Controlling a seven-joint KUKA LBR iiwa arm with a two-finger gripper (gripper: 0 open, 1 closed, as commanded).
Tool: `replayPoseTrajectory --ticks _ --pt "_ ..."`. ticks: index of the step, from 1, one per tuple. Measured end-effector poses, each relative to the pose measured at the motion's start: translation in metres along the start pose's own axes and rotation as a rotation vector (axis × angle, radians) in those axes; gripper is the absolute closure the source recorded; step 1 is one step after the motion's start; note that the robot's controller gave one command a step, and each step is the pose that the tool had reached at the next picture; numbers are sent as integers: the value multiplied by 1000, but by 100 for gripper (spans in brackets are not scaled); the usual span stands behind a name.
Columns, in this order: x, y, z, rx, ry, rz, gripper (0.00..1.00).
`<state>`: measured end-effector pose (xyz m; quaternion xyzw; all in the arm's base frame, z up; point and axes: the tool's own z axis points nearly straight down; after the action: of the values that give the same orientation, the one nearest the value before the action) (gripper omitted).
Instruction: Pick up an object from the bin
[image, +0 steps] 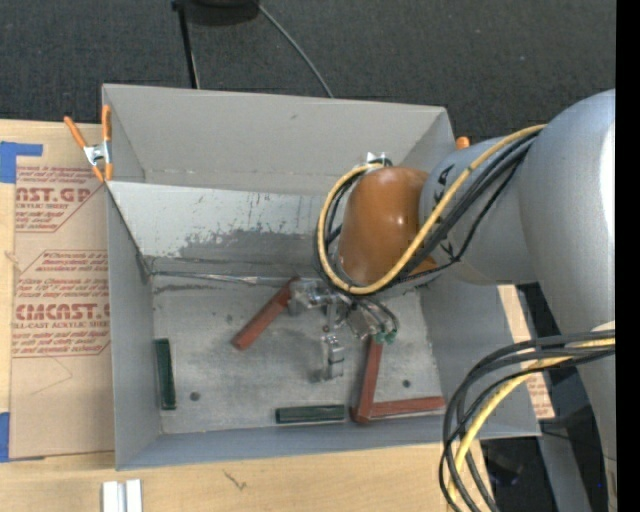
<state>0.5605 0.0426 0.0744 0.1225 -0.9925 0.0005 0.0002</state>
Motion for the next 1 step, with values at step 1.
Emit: replayPoseTrajectory --ticks 1 --pt "-13 24 0 0 -8 -238 0"
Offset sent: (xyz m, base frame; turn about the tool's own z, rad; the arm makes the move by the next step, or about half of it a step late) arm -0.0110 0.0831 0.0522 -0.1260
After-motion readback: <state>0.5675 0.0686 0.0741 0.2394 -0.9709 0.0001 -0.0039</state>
